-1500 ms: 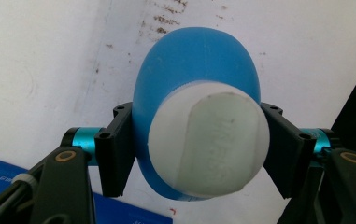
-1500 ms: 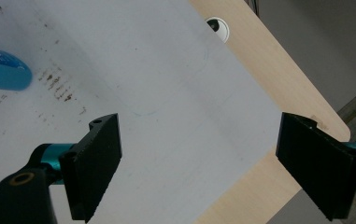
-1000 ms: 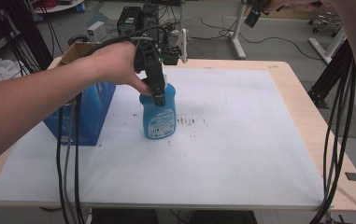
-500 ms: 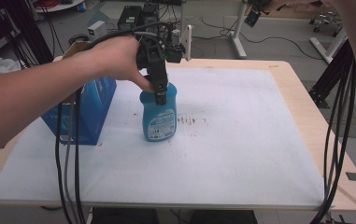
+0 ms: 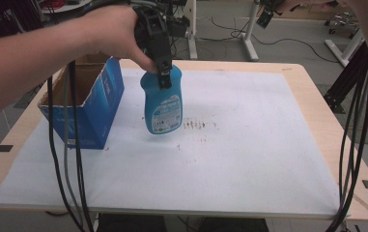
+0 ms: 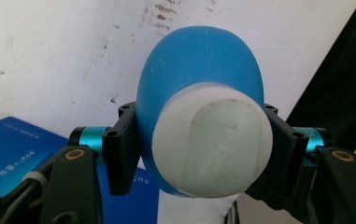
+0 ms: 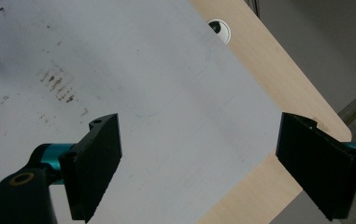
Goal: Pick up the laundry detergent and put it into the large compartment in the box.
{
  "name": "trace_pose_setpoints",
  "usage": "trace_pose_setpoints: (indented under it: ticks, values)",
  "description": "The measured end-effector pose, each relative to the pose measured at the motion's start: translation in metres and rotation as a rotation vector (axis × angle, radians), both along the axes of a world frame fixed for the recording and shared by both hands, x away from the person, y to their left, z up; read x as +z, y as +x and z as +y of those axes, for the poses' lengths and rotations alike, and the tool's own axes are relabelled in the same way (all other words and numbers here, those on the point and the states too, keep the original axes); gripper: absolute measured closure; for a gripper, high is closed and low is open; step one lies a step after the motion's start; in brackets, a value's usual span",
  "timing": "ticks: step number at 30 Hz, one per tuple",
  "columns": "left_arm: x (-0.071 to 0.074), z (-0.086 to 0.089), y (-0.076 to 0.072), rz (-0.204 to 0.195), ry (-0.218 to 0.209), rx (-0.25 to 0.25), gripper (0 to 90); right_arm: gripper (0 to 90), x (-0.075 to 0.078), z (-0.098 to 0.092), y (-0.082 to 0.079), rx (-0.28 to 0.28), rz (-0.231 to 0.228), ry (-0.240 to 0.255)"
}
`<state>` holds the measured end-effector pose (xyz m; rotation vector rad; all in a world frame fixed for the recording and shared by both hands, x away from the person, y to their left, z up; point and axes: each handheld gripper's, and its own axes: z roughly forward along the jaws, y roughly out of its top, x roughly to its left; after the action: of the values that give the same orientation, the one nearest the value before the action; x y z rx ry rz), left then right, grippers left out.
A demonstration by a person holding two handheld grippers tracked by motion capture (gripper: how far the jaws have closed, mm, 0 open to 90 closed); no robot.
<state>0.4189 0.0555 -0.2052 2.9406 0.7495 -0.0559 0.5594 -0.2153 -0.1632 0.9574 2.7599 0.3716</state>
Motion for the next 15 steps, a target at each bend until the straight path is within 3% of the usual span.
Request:
trace_pose_setpoints:
  ticks: [7,15]
  values:
    - [0.029,0.016,0.001,-0.001,-0.008,0.077,38.2,13.7,0.000,0.002,-0.001,-0.001,0.003,-0.003]
    - [0.063,0.042,0.003,0.004,-0.033,0.207,38.2,13.7,0.001,0.001,-0.001,-0.003,0.002,-0.001]
